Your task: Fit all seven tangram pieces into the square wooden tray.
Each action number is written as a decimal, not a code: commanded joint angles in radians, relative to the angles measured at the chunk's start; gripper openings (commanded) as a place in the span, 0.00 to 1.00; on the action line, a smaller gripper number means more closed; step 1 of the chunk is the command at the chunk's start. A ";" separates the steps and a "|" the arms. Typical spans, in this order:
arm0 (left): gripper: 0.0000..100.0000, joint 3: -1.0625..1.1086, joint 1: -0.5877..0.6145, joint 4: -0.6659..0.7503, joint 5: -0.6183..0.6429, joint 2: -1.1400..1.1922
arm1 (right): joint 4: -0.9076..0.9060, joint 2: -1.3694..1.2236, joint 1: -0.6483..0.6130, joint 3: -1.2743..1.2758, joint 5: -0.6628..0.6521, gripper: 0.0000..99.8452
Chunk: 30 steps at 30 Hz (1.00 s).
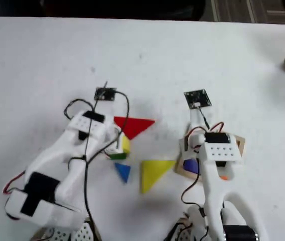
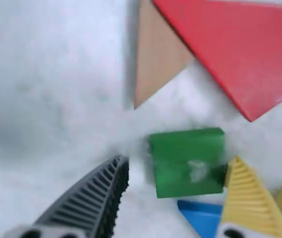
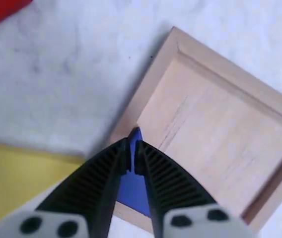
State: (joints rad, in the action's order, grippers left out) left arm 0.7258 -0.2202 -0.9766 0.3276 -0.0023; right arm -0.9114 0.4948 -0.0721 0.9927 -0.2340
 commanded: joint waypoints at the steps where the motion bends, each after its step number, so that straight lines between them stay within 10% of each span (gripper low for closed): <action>1: 0.32 -0.044 0.010 -0.011 0.009 -0.001 | 0.012 0.030 0.008 -0.008 0.000 0.02; 30: 0.13 -0.034 0.018 -0.023 -0.138 -0.002 | 0.012 0.030 0.010 -0.008 0.000 0.02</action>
State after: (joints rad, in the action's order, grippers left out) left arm 0.7150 -0.2524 -0.9689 0.2033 0.0023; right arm -0.9114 0.4948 -0.0706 0.9927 -0.2340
